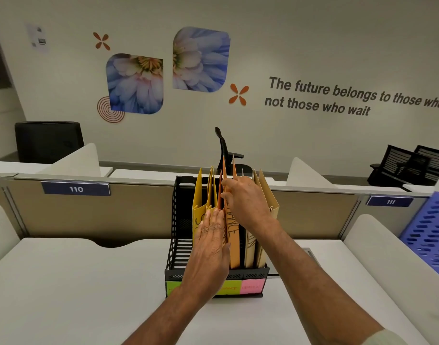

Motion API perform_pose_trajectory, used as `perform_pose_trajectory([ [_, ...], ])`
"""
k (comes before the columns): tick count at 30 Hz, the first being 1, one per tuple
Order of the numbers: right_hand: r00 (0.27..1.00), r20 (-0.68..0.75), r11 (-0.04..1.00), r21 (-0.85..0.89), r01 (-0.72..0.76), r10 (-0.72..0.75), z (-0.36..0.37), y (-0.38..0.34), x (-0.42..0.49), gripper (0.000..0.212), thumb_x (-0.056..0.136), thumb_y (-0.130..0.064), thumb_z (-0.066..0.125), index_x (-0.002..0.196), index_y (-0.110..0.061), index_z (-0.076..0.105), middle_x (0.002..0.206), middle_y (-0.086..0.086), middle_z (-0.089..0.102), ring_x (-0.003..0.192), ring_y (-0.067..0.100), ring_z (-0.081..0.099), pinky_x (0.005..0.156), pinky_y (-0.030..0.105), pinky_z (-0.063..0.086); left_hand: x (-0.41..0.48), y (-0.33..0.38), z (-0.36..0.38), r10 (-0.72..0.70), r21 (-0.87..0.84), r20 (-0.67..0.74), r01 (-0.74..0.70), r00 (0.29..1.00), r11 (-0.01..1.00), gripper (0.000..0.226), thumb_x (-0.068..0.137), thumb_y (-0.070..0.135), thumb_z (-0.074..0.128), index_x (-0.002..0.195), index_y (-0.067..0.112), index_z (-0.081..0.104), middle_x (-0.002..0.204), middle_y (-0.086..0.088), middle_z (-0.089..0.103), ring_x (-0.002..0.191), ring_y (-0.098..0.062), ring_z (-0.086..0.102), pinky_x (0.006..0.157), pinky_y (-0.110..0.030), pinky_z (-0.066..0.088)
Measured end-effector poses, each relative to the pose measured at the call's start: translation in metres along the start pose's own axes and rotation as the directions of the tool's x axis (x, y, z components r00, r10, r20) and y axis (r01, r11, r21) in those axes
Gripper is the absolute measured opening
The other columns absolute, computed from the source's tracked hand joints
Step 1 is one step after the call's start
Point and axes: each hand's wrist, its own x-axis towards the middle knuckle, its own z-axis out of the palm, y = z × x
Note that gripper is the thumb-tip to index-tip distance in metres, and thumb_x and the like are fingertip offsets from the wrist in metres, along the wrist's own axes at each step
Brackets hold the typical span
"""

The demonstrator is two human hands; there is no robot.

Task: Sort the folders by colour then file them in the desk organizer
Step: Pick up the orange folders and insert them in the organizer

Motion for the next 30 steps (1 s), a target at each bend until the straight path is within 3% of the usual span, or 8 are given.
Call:
perform_pose_trajectory([
  [7, 0.988, 0.135, 0.997, -0.034, -0.069, 0.073, 0.019, 0.007, -0.021, 0.028, 0.100, -0.038, 0.051, 0.123, -0.026, 0.060, 0.115, -0.003, 0.064, 0.109, 0.016, 0.057, 0.087, 0.031, 0.047, -0.002, -0.006, -0.003, 0.030, 0.032, -0.018, -0.030, 0.999, 0.999, 0.071, 0.106, 0.027, 0.037, 0.150, 0.033, -0.018, 0.160, 0.018, -0.020, 0.146, 0.004, -0.025, 0.117, -0.018, -0.019],
  [14, 0.995, 0.006, 0.994, -0.051, -0.094, 0.095, 0.021, 0.009, -0.042, 0.028, 0.101, -0.039, 0.048, 0.119, -0.024, 0.063, 0.111, -0.002, 0.060, 0.100, 0.014, 0.056, 0.078, 0.029, 0.052, -0.007, -0.010, 0.002, 0.020, 0.060, 0.002, -0.020, 1.000, 0.998, 0.069, 0.106, 0.028, 0.037, 0.150, 0.035, -0.016, 0.155, 0.023, -0.026, 0.145, 0.004, -0.028, 0.114, -0.017, -0.023],
  [17, 0.994, -0.062, 0.992, -0.086, -0.091, 0.086, 0.024, 0.004, -0.052, 0.032, 0.101, -0.038, 0.047, 0.122, -0.021, 0.064, 0.127, 0.003, 0.061, 0.120, 0.021, 0.052, 0.099, 0.041, 0.049, -0.009, -0.010, 0.002, 0.027, 0.070, 0.021, -0.028, 0.999, 0.997, 0.065, 0.107, 0.030, 0.033, 0.150, 0.034, -0.016, 0.153, 0.025, -0.029, 0.144, 0.005, -0.030, 0.115, -0.019, -0.022],
  [20, 0.997, -0.005, 0.993, -0.086, -0.077, 0.077, 0.032, -0.002, -0.066, 0.045, 0.104, -0.038, 0.035, 0.140, -0.017, 0.051, 0.152, 0.008, 0.045, 0.147, 0.027, 0.031, 0.120, 0.047, 0.026, -0.011, -0.007, 0.000, 0.037, 0.085, 0.026, -0.039, 0.999, 0.996, 0.063, 0.108, 0.029, 0.031, 0.148, 0.033, -0.018, 0.154, 0.020, -0.027, 0.145, 0.001, -0.030, 0.118, -0.022, -0.019],
  [22, 0.997, 0.000, 0.991, -0.106, -0.078, 0.078, 0.037, -0.005, -0.075, 0.051, 0.105, -0.038, 0.028, 0.147, -0.012, 0.043, 0.157, 0.011, 0.038, 0.150, 0.027, 0.025, 0.123, 0.047, 0.020, -0.013, -0.007, -0.001, 0.039, 0.112, 0.039, -0.043, 0.998, 0.993, 0.062, 0.108, 0.028, 0.029, 0.147, 0.031, -0.019, 0.156, 0.014, -0.026, 0.146, -0.004, -0.029, 0.119, -0.025, -0.019],
  [26, 0.998, -0.024, 0.993, -0.100, -0.067, 0.065, 0.039, -0.011, -0.090, 0.052, 0.106, -0.035, 0.030, 0.151, -0.008, 0.033, 0.159, 0.014, 0.032, 0.150, 0.028, 0.022, 0.123, 0.048, 0.018, -0.016, -0.009, -0.005, 0.004, 0.156, 0.085, -0.017, 0.996, 0.988, 0.059, 0.108, 0.029, 0.024, 0.148, 0.027, -0.019, 0.158, 0.007, -0.026, 0.148, -0.009, -0.028, 0.120, -0.027, -0.020],
  [30, 0.995, 0.008, 0.994, -0.051, -0.097, 0.097, 0.039, -0.014, -0.107, 0.053, 0.108, -0.035, 0.025, 0.157, -0.013, 0.021, 0.164, 0.007, 0.017, 0.153, 0.018, 0.006, 0.126, 0.042, 0.008, -0.021, -0.007, -0.011, 0.016, 0.167, 0.081, -0.029, 0.997, 0.986, 0.056, 0.108, 0.032, 0.021, 0.151, 0.027, -0.015, 0.158, 0.008, -0.025, 0.149, -0.009, -0.026, 0.121, -0.028, -0.018],
])
